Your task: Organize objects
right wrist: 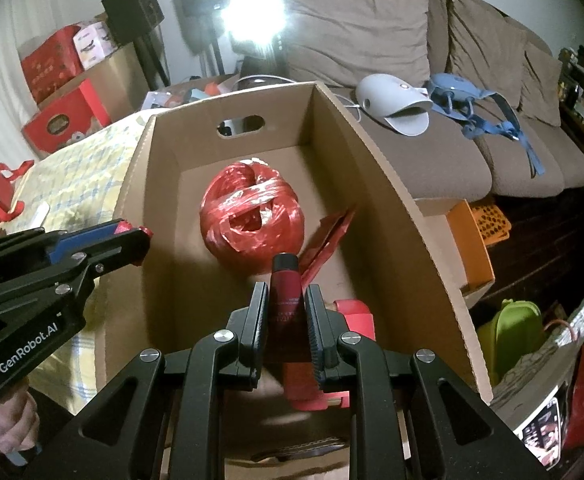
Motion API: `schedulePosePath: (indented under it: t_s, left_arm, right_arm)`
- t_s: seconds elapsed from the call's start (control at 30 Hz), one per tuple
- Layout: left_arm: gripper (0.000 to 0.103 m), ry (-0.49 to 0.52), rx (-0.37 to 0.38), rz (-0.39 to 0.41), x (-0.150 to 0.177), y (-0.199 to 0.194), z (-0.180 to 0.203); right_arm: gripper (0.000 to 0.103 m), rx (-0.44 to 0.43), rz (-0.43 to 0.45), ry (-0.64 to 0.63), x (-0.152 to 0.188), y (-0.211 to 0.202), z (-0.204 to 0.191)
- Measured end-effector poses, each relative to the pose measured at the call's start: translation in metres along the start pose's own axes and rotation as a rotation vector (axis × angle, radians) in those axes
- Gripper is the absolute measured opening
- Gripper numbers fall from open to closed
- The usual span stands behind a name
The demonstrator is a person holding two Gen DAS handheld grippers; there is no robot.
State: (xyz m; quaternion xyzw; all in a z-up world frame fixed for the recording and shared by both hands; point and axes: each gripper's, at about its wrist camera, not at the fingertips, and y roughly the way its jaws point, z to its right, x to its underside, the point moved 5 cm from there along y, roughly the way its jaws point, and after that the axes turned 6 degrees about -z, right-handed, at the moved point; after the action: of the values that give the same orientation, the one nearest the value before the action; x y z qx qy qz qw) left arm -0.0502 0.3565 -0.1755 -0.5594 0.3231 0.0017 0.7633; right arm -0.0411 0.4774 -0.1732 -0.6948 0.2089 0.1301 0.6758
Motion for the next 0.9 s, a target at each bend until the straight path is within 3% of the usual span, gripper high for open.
schedulePosePath:
  t_s: [0.63, 0.9]
  left_arm:
    - [0.014, -0.022, -0.002, 0.008, -0.001, 0.000, -0.005]
    - [0.014, -0.028, 0.016, 0.000, 0.000, 0.001, -0.005]
  right_arm:
    - [0.018, -0.040, -0.033, -0.023, 0.004, 0.010, -0.008]
    - [0.018, -0.100, -0.047, -0.015, 0.005, 0.012, -0.006]
